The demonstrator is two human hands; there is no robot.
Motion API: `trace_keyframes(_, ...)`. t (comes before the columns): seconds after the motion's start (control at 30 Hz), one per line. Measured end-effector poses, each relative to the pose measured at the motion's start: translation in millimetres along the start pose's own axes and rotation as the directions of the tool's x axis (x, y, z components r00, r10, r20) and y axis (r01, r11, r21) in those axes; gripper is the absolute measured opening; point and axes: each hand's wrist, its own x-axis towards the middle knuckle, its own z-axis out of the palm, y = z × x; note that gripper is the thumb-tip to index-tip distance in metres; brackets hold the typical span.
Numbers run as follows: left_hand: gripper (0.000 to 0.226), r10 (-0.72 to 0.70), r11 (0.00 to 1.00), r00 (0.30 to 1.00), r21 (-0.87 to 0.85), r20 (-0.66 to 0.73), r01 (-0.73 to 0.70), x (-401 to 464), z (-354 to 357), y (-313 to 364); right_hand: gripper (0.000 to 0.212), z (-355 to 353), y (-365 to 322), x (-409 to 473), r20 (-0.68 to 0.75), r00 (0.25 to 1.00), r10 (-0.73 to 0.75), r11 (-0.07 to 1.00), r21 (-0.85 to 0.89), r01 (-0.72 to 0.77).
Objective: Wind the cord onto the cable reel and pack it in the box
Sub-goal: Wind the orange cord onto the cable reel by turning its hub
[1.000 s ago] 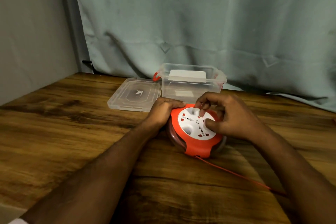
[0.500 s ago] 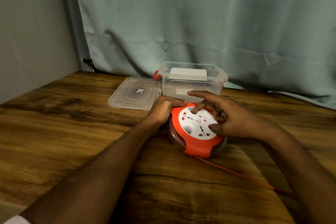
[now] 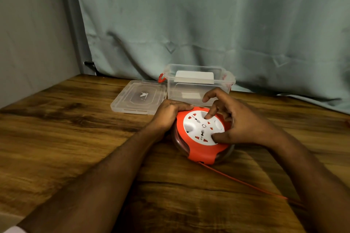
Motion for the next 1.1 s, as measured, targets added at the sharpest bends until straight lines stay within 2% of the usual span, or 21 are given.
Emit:
trace_keyframes(0.2,0.015,-0.017,1.000,1.000,-0.019,-0.005,0.017,-0.4,1.7,1.0,0.074,1.6,0.5,1.9,-0.024,0.999,0.034,0.999,-0.041,-0.035)
trace_keyframes(0.53,0.014,-0.010,0.999,1.000,-0.038,-0.014,0.010,2.7,2.2,-2.6,0.059,18.9,-3.3,6.3,-0.168,0.986,-0.001,0.964,-0.263,-0.044)
trace_keyframes(0.63,0.014,-0.002,0.999,1.000,-0.045,-0.008,0.002,2.5,1.7,-3.3,0.053,21.8,-5.0,5.5,-0.160,0.987,-0.027,0.966,-0.257,-0.015)
trace_keyframes(0.7,0.017,-0.009,0.998,1.000,-0.058,-0.007,0.008,1.9,1.4,-3.5,0.041,17.7,-5.8,3.3,-0.141,0.988,-0.064,0.984,-0.176,0.039)
trace_keyframes(0.73,0.017,-0.008,0.998,1.000,-0.063,-0.009,0.008,2.0,1.6,-3.4,0.043,13.8,-5.6,2.4,-0.131,0.988,-0.076,0.994,-0.092,0.065)
trace_keyframes(0.8,0.014,0.017,0.999,1.000,-0.049,-0.011,-0.018,2.3,2.0,-2.6,0.069,5.9,-3.4,1.3,-0.084,0.994,-0.074,0.996,0.037,0.078)
trace_keyframes(0.9,0.015,0.073,0.997,0.997,0.011,0.011,-0.073,1.9,2.2,-1.6,0.100,3.7,1.1,2.0,0.028,0.997,-0.074,0.997,0.025,0.073)
trace_keyframes(1.1,0.015,0.064,0.998,0.998,0.026,0.018,-0.065,0.4,1.4,0.0,0.122,-0.5,4.6,2.6,0.075,0.993,-0.095,0.991,0.102,0.087)
